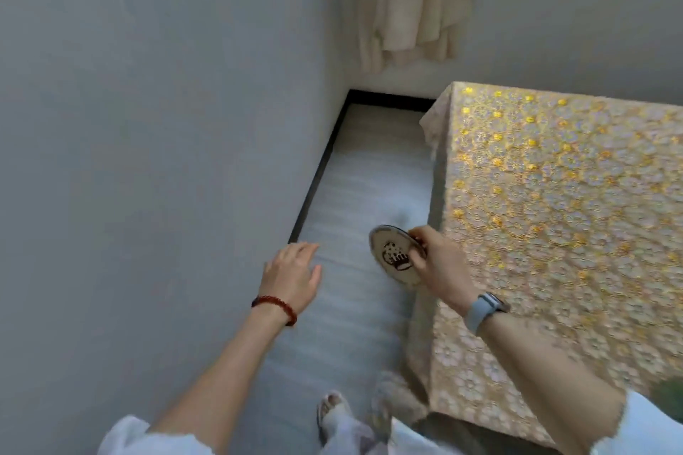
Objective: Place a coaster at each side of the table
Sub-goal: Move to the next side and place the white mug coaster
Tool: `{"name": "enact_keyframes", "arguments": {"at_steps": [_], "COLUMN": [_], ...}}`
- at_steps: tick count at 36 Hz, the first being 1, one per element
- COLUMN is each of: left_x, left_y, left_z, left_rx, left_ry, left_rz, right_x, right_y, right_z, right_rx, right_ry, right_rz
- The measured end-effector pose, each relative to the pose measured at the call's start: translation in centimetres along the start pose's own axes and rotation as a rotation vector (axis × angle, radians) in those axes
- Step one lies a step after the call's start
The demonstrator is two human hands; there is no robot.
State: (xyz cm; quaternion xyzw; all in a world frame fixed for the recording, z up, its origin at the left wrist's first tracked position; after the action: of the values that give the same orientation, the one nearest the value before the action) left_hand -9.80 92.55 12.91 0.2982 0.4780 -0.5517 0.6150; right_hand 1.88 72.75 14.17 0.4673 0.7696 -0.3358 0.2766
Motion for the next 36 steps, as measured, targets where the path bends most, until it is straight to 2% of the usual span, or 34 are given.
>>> {"name": "enact_keyframes", "arguments": {"at_steps": [3,7,13,19,25,30,36], "left_x": [-1.5,-0.6,1.5,2.3,4.3,6.7,10.3], "left_y": [3.1,8.0,14.3,21.6,28.9,32.3,35.2], "left_z": [-2.7,-2.7,1.8,6.5,13.3,17.2,19.8], "left_rx": [0.038,0.137,0.407,0.563,0.797,0.920,1.039], "left_ry": [0.043,0.059,0.004,0.024,0.062,0.112,0.210], "left_rz": [-0.006,-0.078,-0.154,-0.214,-0.341,-0.460,-0.646], "right_x": [0.9,0.9,0.0,-2.4,-5.1,-5.1,-2.3], "right_y": [1.4,3.6,6.7,9.9,11.4,10.7,11.1], "right_z": [-1.6,-0.8,2.2,5.4,10.8,14.5,16.8], "right_rx": [0.063,0.168,0.288,0.404,0.720,0.946,1.172], "right_ry": [0.072,0.161,0.177,0.256,0.581,0.873,1.337], "right_rz": [0.025,0.087,0.240,0.449,0.648,0.836,0.927]}}
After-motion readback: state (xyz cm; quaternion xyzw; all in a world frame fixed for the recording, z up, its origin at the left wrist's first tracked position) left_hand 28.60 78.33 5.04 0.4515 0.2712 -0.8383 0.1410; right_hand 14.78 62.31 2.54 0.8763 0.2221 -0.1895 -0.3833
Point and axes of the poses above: each hand's wrist, its own y-axis towards the middle knuckle, its own x-axis out of the palm, z = x × y, the point moved 7 cm from there along y, towards the middle knuckle, and after that the axes turned 12 degrees about x, right-handed, at the moved point
